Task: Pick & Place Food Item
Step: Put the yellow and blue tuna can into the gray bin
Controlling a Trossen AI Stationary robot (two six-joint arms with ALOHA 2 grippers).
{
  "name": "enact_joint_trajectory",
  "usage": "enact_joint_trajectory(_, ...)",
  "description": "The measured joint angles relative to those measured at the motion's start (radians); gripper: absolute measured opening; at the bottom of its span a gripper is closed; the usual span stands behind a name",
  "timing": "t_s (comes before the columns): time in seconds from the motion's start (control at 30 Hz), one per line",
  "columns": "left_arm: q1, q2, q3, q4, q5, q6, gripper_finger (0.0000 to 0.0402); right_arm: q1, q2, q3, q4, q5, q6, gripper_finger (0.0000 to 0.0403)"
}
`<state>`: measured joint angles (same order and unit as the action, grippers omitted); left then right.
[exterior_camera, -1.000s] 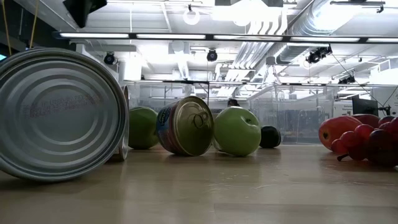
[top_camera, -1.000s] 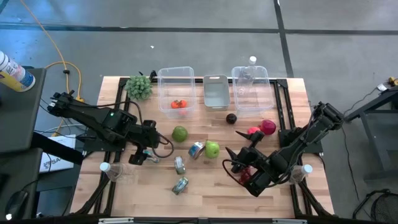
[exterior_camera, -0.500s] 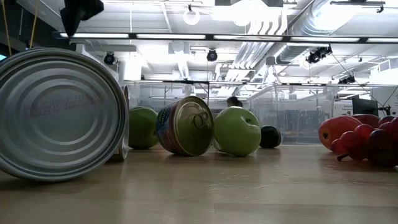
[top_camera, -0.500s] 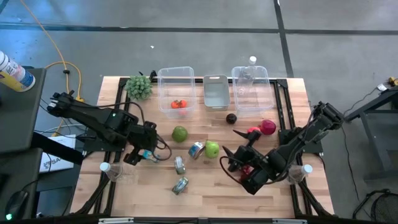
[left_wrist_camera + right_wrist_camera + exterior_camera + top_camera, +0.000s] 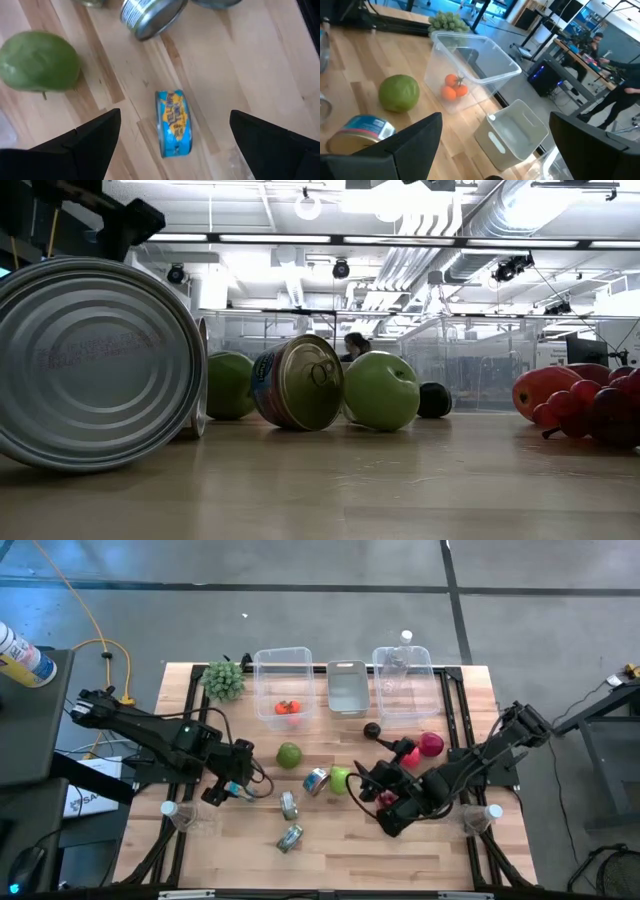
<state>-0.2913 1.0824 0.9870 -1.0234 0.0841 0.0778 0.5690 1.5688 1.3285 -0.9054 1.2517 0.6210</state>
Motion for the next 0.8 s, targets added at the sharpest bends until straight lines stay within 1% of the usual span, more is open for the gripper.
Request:
enact_joint_trajectory(0.13,0.038,-0.047,-0.047,0.027,0.005,0.005,0.0364,-0.001,0.000,0.000,0.000,0.044,-0.024,0.0357)
enact_joint_trajectory(0.3,0.083,-0.101,-0.137,0.085,0.099,0.053,0.0364,-0.001,0.000,0.000,-0.002,0.073,-0.024,0.0357)
enact_joint_trajectory(0.43,0.117,-0.109,-0.159,0.118,0.111,0.045,0.0364,-0.001,0.000,0.000,-0.002,0.048,-0.024,0.0357)
enact_joint_trajectory(0.53,0.132,-0.103,-0.166,0.150,0.111,-0.043,0.0364,-0.001,0.000,0.000,-0.002,0.029,-0.024,0.0357)
enact_joint_trajectory(0.63,0.134,-0.095,-0.174,0.170,0.111,-0.087,0.0364,-0.001,0.000,0.000,-0.002,0.014,-0.020,0.0357)
enact_joint_trajectory(0.8,0.140,-0.074,-0.174,0.187,0.103,0.001,0.0364,-0.001,0.000,0.000,0.028,-0.022,-0.051,0.0357)
